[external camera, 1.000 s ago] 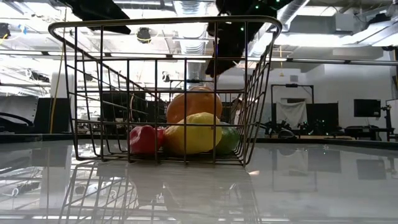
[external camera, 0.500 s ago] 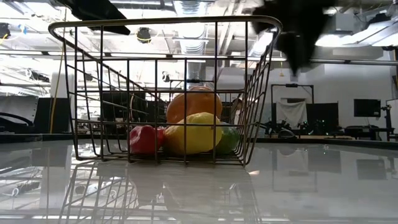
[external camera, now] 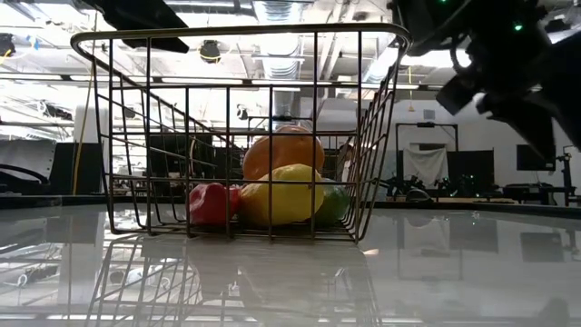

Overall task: Sort produce into baskets
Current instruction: Put the bottom red tomato in the top wire basket

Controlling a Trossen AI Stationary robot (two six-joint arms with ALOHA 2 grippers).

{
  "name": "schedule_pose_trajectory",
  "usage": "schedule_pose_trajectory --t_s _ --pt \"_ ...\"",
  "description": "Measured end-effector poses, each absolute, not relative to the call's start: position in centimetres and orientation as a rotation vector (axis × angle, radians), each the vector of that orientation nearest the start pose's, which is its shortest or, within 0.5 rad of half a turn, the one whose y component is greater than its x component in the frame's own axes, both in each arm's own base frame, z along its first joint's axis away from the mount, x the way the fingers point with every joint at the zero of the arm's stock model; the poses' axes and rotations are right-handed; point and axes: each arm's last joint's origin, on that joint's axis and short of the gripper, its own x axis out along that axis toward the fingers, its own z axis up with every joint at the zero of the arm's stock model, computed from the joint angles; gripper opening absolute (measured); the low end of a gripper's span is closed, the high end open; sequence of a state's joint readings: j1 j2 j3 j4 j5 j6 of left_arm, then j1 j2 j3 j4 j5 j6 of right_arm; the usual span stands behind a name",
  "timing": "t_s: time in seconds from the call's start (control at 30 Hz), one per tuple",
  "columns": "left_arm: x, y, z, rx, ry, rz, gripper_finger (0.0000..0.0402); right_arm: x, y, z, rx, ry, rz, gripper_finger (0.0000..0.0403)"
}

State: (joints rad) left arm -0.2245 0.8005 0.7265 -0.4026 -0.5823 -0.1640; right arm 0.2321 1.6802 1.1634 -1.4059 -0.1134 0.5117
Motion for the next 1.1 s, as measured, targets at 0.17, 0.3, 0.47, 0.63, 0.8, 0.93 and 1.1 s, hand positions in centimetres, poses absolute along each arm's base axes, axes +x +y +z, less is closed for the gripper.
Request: schedule_pose_trajectory --t_s 0.17,0.3,0.47,0.63,0.8,0.93,1.1 --pt "16.6 -2.2 29.2 0.015 0.414 0.389 0.0352 24.8 6.8 20.7 0.346 1.984 -0.217 0.0371" --pt "16.5 -2.2 29.1 0.013 0.419 0.389 0.0352 24.4 7.8 20.9 0.401 2.025 -0.217 0.0374" --pt "16.4 -2.1 28.9 0.021 0.444 0.392 0.0352 23.1 9.0 19.8 0.441 2.103 -0.202 0.0374" --pt "16.4 -2.1 28.9 0.012 0.442 0.395 0.0352 21.9 8.8 18.1 0.419 2.147 -0.237 0.0374" --pt "16.4 -2.1 28.9 0.002 0.439 0.397 0.0352 22.1 8.3 16.7 0.447 2.089 -0.213 0.0373" --pt "16.4 -2.1 28.9 -0.004 0.438 0.399 0.0352 22.8 7.4 16.3 0.445 2.038 -0.227 0.0373" --pt "16.4 -2.1 28.9 -0.004 0.438 0.399 0.0352 23.4 6.3 16.1 0.426 1.980 -0.250 0.0373"
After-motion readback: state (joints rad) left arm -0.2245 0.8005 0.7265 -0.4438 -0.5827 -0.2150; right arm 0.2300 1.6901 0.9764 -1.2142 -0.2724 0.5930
